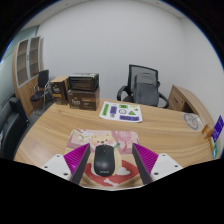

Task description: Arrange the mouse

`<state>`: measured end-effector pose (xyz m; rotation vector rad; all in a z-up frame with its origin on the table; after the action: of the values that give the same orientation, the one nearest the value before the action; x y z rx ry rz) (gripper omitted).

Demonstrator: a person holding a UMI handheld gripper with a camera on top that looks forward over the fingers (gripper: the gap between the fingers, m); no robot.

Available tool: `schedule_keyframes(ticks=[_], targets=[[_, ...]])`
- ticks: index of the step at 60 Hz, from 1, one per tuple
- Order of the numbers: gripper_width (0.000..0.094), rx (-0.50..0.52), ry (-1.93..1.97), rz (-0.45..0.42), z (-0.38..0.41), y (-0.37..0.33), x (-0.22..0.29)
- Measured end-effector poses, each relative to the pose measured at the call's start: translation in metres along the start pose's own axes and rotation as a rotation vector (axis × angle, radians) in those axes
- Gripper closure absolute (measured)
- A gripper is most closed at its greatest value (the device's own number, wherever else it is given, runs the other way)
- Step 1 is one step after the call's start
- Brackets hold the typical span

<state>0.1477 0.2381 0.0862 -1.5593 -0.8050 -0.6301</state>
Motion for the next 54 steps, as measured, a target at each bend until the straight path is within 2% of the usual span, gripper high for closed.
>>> schedule_keyframes(ticks=[13,26,43,54], targets=[[0.0070,-0.008,0.038,-0.010,-0.081,-0.144,0.024],[0.0066,-0.087,0.079,-0.003,-0.179,-0.259,-0.020],[0.0068,-0.151,0.123,0.044,-0.261,-0.339,-0.109],[0.0067,-0.138,0.118,0.042,-0.278,-0.357,-0.138]])
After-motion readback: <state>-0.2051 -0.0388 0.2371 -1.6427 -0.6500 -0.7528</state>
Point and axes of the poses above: the point between the fingertips, and its own axes, seen from behind it with the camera up: z to the left, x up, y forward, the way the camera looks, the point moved 4 cm from there along -y, backward, against the way the camera looks, and after that the axes turned 8 degrees about -x, right-handed, at the moved point
